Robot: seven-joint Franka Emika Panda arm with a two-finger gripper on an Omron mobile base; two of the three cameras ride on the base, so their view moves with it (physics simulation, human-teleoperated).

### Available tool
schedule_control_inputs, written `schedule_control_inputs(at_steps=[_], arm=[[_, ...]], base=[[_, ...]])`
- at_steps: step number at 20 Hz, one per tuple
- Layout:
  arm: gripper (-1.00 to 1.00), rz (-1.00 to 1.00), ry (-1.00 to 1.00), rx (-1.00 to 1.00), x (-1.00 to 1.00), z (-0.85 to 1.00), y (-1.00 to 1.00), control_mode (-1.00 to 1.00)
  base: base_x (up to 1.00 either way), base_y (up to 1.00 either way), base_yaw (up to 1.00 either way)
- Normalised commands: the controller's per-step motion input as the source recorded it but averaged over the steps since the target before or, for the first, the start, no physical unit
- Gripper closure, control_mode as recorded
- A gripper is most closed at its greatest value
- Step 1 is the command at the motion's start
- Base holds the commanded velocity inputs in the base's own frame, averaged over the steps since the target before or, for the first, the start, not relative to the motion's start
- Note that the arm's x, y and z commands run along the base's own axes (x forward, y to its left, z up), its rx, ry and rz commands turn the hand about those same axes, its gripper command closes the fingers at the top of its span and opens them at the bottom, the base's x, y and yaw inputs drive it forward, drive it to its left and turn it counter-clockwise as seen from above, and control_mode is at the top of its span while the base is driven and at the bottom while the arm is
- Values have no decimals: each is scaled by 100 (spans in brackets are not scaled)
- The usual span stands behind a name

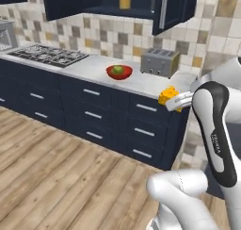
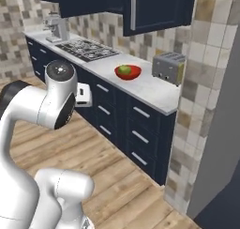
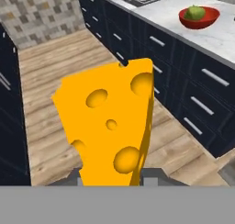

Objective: Pick the cheese from the fridge and the cheese grater from the cabinet and place them next to the salad bowl.

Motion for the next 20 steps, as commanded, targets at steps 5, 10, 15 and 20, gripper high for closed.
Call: schedule_control_inputs(at_steps=[5, 10, 15, 20], arm=[[100, 0, 0, 0, 0, 0, 0, 100], [100, 0, 0, 0, 0, 0, 0, 100], [100, 0, 0, 0, 0, 0, 0, 100], [100, 0, 0, 0, 0, 0, 0, 100]], base=[[73, -21, 21], [66, 5, 25], [68, 61, 1], [88, 40, -1]])
